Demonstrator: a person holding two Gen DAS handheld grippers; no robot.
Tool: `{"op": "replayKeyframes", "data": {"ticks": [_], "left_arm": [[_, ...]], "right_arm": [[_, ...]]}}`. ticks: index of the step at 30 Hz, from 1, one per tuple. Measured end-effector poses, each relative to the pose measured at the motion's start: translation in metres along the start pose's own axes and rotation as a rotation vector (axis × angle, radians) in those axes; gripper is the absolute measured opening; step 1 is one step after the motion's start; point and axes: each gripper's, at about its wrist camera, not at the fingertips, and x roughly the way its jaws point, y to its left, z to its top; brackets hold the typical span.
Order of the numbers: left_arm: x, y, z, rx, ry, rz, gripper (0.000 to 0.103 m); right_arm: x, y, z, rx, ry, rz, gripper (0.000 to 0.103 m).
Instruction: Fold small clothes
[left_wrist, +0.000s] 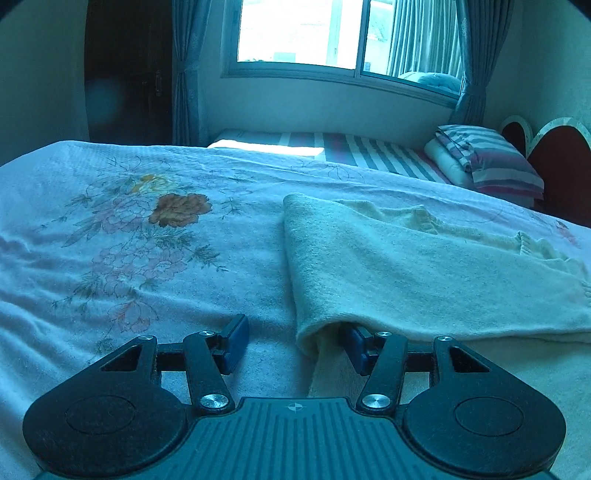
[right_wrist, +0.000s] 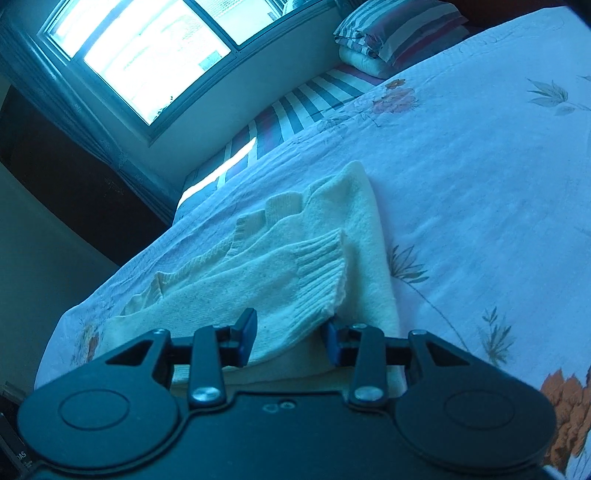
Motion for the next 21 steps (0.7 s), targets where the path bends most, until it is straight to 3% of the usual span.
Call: {"op": "replayKeyframes", "data": {"ticks": [2, 4, 8, 12, 17, 21], "left_arm": [[-0.001, 0.002, 0.000, -0.014, -0.007, -0.004, 0.055], [-0.001, 0.004, -0.001, -0.029, -0.017, -0.005, 0.055], [0.000, 0.005, -0.001, -0.023, -0.013, -0.006, 0.055], [-0.002, 0.008, -0.001, -0.029, -0.011, -0.007, 0.055], [-0.003, 0.013, 0.000, -0.042, -0.005, -0.006, 0.055], [-0.004, 0.014, 0.003, -0.051, 0.002, -0.002, 0.055]], "right_arm": [[0.003, 0.002, -0.001, 0.010, -0.006, -0.007, 0.037], [0.003, 0.005, 0.001, -0.007, -0.025, -0.026, 0.007], [-0.010, 0.023, 0.011, -0.139, -0.095, -0.023, 0.006], [-0.002, 0.007, 0.007, -0.140, -0.029, -0.100, 0.006], [-0.009, 0.008, 0.005, -0.153, -0.039, -0.076, 0.006], [0.002, 0.005, 0.003, -0.181, 0.011, -0.114, 0.005]]}}
